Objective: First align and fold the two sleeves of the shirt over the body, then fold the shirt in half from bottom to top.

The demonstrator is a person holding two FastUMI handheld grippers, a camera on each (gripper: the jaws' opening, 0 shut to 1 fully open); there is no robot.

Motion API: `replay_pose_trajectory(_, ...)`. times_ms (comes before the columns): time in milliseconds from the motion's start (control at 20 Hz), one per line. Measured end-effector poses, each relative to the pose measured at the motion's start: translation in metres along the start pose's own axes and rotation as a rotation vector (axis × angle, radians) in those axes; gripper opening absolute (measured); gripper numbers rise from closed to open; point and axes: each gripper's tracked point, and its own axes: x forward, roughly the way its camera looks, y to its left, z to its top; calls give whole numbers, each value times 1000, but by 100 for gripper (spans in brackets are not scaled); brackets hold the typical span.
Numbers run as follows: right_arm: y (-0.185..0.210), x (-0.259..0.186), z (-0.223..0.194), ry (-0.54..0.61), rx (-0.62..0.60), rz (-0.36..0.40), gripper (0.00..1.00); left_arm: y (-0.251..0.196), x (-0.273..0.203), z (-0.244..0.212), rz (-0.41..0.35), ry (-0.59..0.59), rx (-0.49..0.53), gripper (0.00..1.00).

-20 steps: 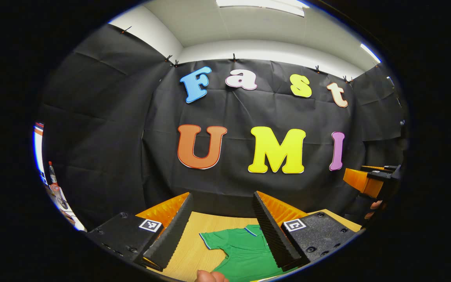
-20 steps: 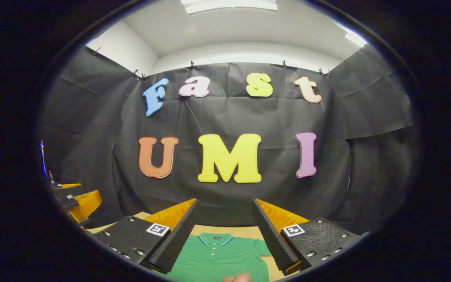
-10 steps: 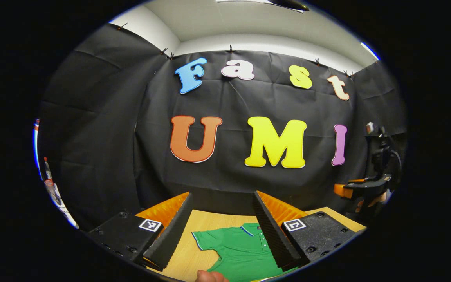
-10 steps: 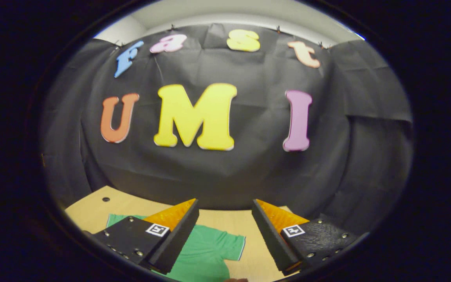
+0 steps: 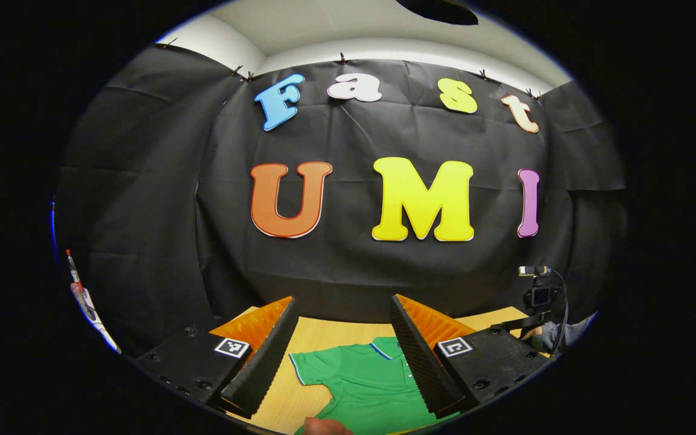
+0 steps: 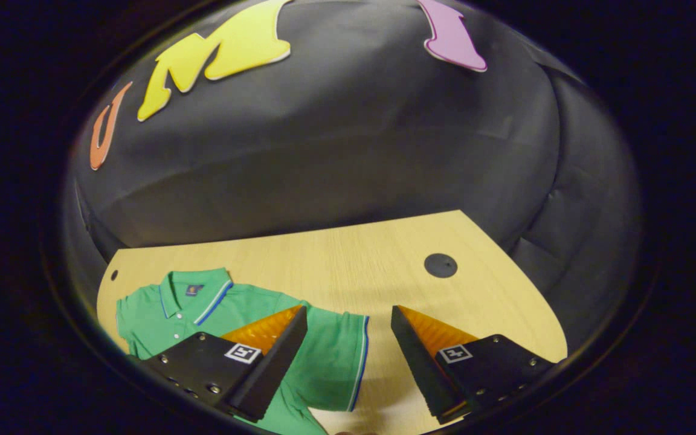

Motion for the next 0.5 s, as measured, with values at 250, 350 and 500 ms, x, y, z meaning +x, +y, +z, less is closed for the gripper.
replay_pose_trajectory(250, -4, 40, -20, 57, -64, -37, 91, -11, 9, -14, -13, 44, 15, 97)
replay_pose_trajectory(350, 2, 47, -45, 140, -86, -10, 90, -12, 10, -20, -16, 55, 14, 97)
replay_pose_trajectory(500, 2, 49, -36, 96, -28, 5, 48, -15, 12, -24, -24, 70, 15, 97)
